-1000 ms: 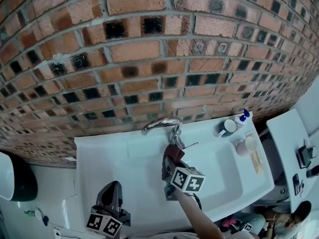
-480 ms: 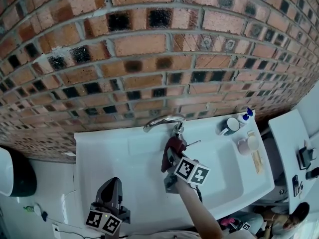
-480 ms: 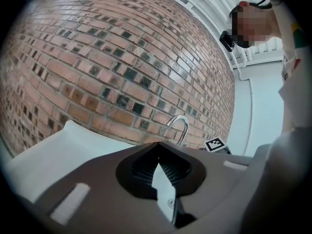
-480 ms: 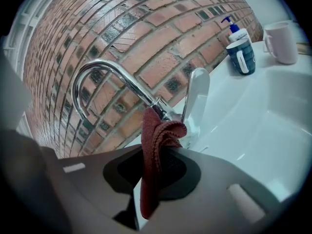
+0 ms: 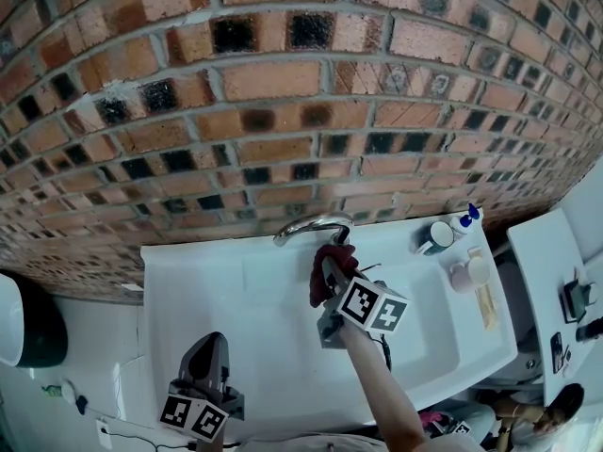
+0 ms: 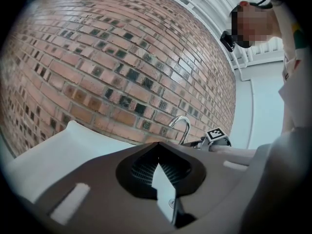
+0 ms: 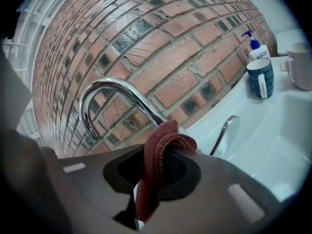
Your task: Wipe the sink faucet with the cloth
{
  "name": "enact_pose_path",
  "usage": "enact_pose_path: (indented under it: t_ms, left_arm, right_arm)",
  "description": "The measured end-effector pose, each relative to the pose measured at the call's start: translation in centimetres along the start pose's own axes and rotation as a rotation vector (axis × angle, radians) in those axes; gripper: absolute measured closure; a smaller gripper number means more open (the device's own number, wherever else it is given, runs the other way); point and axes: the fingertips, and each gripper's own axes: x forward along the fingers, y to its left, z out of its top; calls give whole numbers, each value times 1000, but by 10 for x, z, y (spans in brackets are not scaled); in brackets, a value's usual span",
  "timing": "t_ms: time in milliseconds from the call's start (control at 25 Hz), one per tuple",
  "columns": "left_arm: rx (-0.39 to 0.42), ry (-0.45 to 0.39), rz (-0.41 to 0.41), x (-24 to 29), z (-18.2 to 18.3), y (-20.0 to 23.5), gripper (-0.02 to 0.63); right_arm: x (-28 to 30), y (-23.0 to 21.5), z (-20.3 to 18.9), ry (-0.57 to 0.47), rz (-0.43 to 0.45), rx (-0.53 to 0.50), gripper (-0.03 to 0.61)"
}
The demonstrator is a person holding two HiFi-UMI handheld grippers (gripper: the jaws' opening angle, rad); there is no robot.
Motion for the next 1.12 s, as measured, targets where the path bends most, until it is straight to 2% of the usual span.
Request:
enact_pose_path:
  t_ms: [200,560,760,960,1040,1120]
  left_arm:
    - [1,-10,1,-1,2,0,607]
    - [-5,-18,8,-4,3,2,607]
    - [-7,-15,6,-4,3,2,607]
    - [-11,-16,4,-4,3,3,607]
    - [-14,-16,6,-5,3,4,607]
    - [-17,-17,6,-5,3,4,607]
  right_arm:
    - [-2,20,28,-43,20,-84,528]
    - [-11,52,46,-95,48,-272,528]
    - [-16,91,56,-137,109,-458,528]
    - [-14,117,40,-127,119,-750,528]
    - [-12,124,32,-114,126,-817,528]
    - [-10,127,26,-107,132,-838,528]
